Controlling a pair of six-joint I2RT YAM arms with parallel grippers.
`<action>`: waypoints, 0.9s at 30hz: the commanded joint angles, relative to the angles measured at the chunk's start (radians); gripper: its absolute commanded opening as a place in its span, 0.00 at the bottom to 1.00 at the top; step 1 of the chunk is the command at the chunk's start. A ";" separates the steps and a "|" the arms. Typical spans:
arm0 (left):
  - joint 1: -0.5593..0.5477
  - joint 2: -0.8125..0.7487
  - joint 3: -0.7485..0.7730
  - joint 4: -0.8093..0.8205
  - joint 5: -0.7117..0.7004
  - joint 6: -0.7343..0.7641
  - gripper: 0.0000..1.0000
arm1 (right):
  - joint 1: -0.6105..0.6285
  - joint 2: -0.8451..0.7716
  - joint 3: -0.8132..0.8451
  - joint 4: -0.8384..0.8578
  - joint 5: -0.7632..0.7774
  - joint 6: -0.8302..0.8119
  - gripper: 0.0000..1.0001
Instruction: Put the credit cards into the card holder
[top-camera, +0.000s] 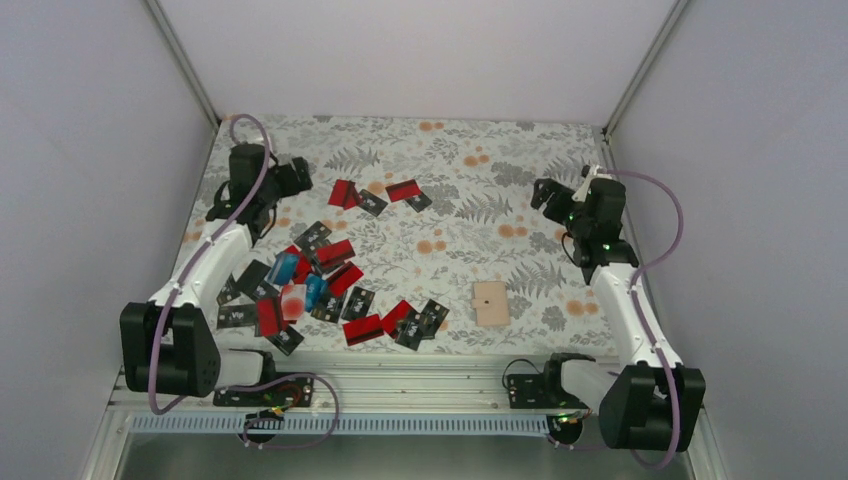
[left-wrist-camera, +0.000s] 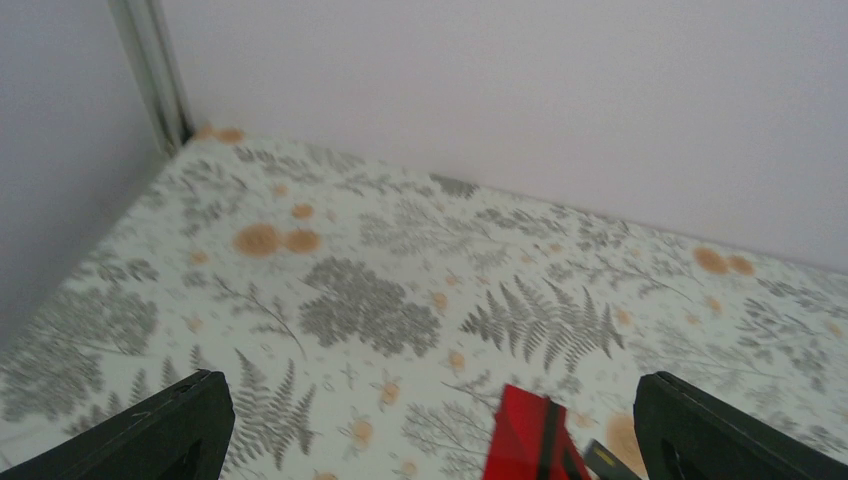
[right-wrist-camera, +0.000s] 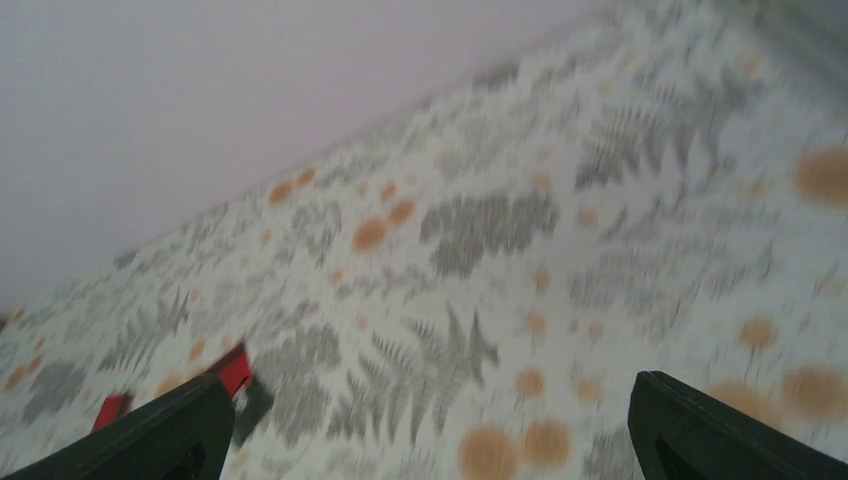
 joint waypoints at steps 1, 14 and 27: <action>-0.064 -0.026 -0.053 -0.193 0.182 -0.048 1.00 | -0.003 -0.041 -0.014 -0.270 -0.150 0.121 1.00; -0.447 -0.081 -0.242 -0.142 0.293 -0.213 0.94 | 0.041 -0.072 -0.309 -0.375 -0.357 0.185 0.92; -0.764 0.229 -0.054 -0.085 0.220 -0.263 0.90 | 0.137 -0.148 -0.449 -0.417 -0.321 0.236 0.67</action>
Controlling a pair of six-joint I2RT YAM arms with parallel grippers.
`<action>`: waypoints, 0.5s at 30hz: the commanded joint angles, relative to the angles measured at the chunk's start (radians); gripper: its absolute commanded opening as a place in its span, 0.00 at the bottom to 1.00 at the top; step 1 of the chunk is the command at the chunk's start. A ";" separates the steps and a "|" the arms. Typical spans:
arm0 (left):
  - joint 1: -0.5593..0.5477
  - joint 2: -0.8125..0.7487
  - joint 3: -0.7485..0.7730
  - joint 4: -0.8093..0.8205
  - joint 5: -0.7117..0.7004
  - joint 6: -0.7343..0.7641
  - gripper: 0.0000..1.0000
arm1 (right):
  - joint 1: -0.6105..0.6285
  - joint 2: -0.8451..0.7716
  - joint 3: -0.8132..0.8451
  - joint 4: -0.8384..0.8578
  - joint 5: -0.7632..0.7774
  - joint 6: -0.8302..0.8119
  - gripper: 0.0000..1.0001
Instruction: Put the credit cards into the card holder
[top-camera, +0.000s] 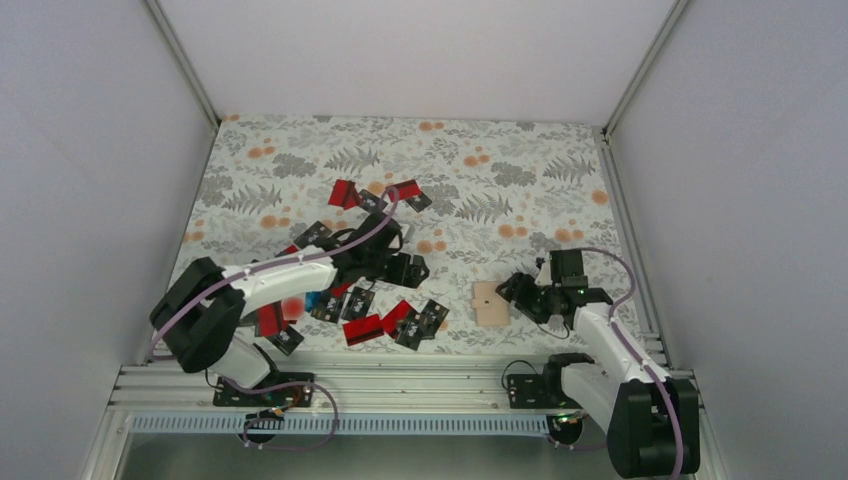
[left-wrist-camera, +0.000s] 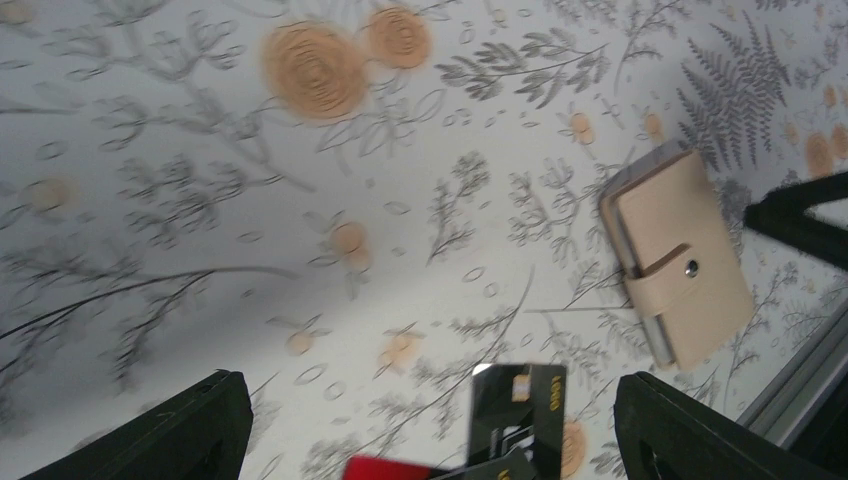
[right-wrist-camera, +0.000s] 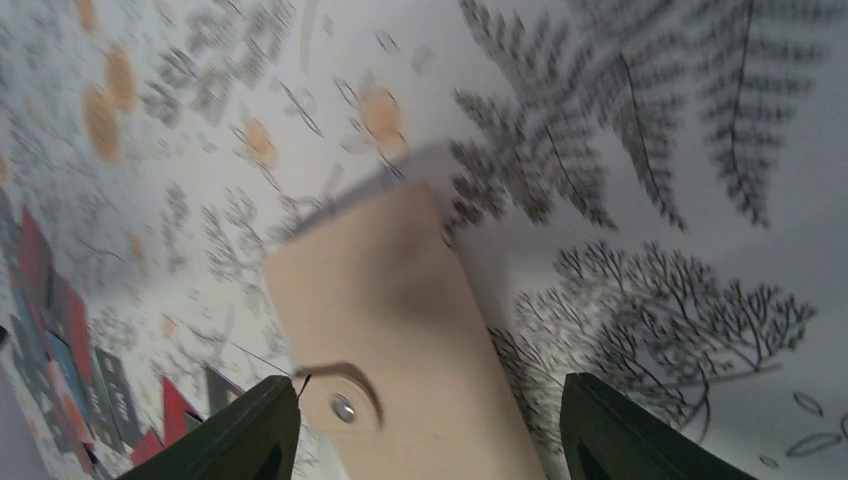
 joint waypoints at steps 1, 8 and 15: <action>-0.053 0.079 0.091 0.037 -0.020 -0.014 0.90 | 0.029 -0.017 -0.050 -0.026 0.005 0.024 0.65; -0.073 0.171 0.136 0.073 0.019 -0.006 0.90 | 0.057 0.047 -0.096 0.017 -0.015 -0.001 0.43; -0.073 0.214 0.148 0.132 0.079 0.002 0.89 | 0.062 0.092 -0.114 0.075 -0.063 -0.020 0.16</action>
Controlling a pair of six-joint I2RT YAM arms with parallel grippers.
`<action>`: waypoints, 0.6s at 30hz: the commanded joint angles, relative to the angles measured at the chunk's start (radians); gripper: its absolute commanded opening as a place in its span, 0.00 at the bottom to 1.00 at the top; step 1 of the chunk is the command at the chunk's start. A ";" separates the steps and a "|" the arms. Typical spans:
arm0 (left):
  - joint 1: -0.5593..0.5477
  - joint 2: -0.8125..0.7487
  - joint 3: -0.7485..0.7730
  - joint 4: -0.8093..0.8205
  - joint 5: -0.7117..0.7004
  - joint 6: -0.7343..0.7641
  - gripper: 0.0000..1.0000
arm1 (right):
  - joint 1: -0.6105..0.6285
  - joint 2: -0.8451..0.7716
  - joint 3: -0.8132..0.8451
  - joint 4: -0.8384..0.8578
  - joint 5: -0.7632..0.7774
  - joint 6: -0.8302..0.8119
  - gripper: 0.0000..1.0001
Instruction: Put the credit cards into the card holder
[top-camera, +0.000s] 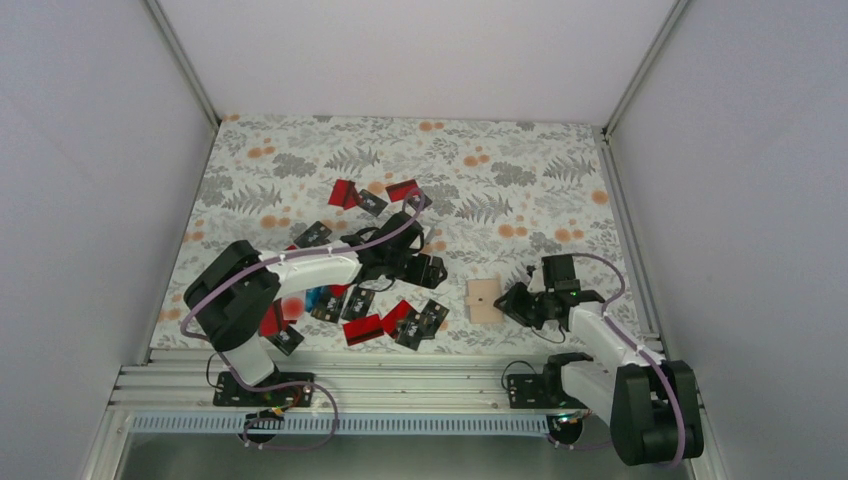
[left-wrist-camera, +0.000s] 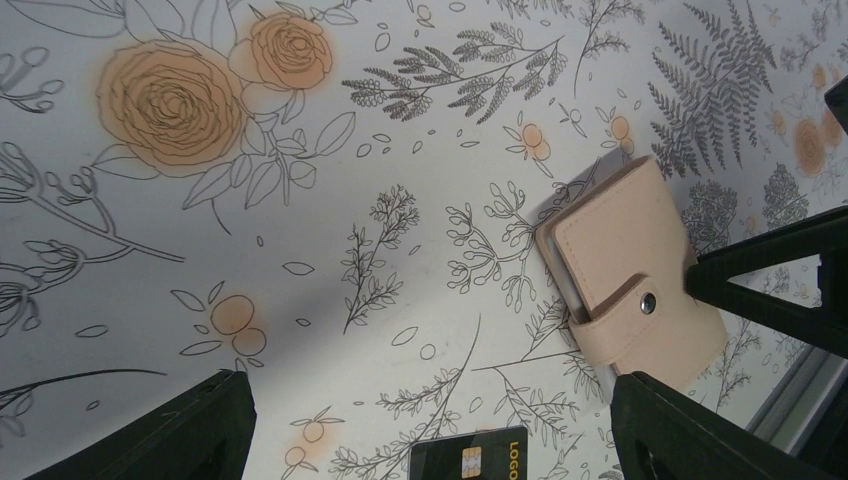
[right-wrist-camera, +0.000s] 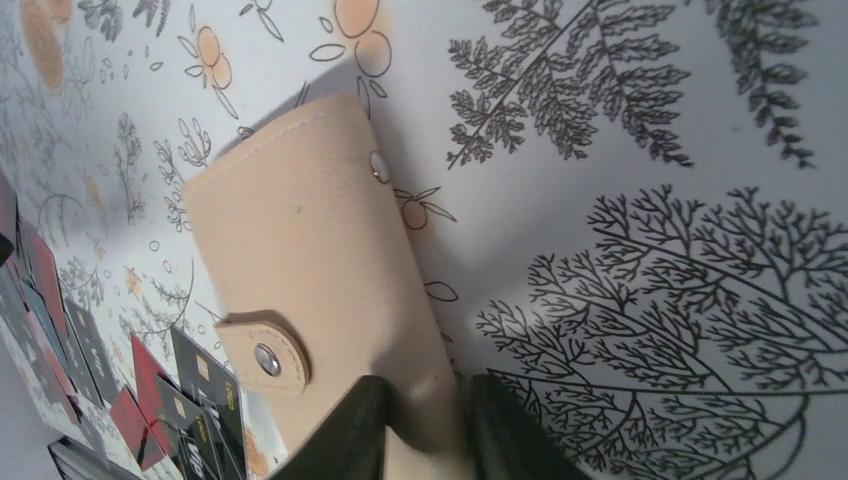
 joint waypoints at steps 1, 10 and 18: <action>-0.003 0.014 0.025 0.070 0.062 0.006 0.89 | 0.013 0.020 -0.033 0.007 -0.022 -0.013 0.11; -0.004 0.004 0.014 0.177 0.146 -0.029 0.87 | 0.013 0.016 0.037 0.042 -0.189 0.002 0.04; 0.019 -0.075 -0.036 0.258 0.147 -0.113 0.86 | 0.014 0.022 0.116 0.133 -0.314 0.046 0.04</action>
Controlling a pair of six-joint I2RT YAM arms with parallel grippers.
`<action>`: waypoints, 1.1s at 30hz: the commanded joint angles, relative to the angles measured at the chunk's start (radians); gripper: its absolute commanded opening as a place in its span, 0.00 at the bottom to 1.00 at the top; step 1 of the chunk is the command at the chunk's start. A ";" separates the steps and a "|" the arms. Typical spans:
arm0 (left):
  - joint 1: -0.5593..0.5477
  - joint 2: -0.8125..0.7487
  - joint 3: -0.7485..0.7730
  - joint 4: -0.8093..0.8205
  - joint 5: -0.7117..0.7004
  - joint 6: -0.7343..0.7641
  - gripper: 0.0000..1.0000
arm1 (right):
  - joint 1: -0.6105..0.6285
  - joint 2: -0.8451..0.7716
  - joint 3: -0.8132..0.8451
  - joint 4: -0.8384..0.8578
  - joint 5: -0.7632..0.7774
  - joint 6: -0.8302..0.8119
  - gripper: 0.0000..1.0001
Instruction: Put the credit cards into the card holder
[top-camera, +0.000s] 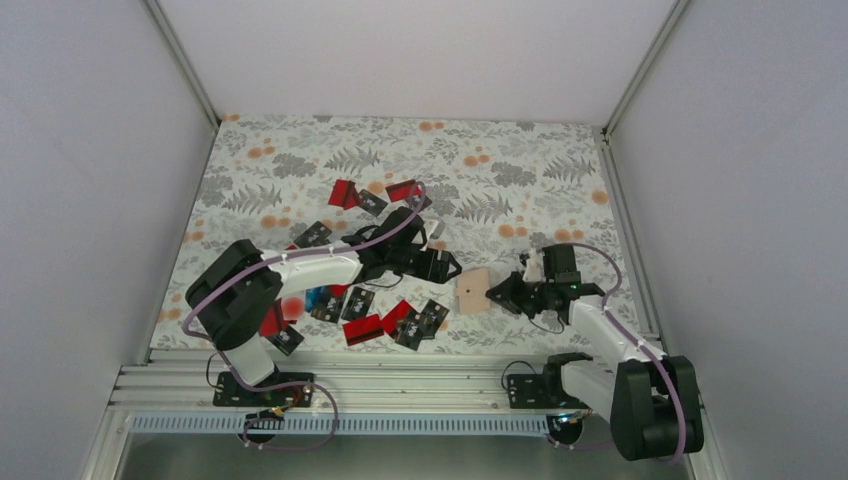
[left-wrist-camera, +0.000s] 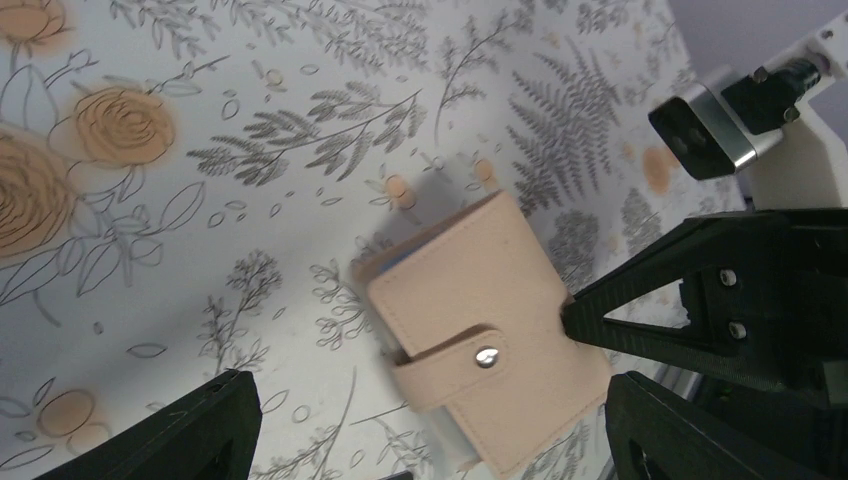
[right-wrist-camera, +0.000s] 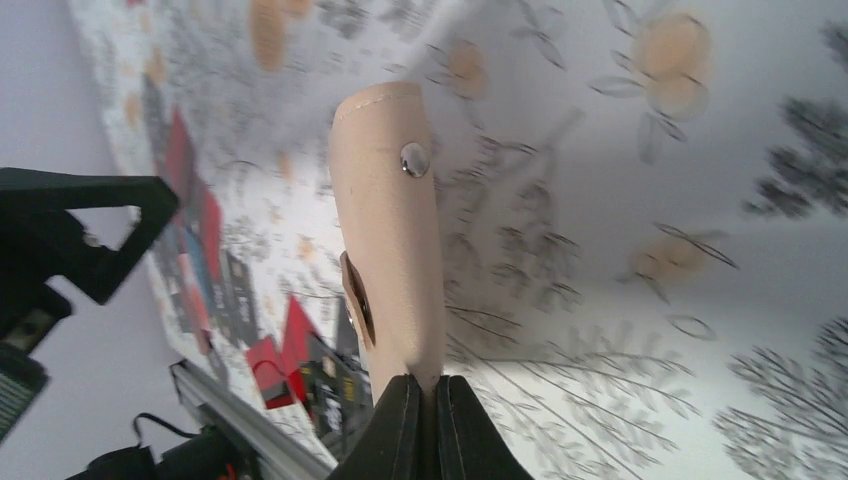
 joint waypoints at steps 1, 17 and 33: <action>0.023 -0.084 -0.044 0.083 0.007 -0.077 0.86 | 0.010 0.004 0.048 0.094 -0.137 0.044 0.04; 0.130 -0.289 -0.226 0.321 0.146 -0.181 0.79 | 0.028 -0.026 0.260 0.148 -0.337 0.038 0.04; 0.126 -0.259 -0.202 0.447 0.260 -0.183 0.03 | 0.085 -0.023 0.337 0.159 -0.337 0.011 0.07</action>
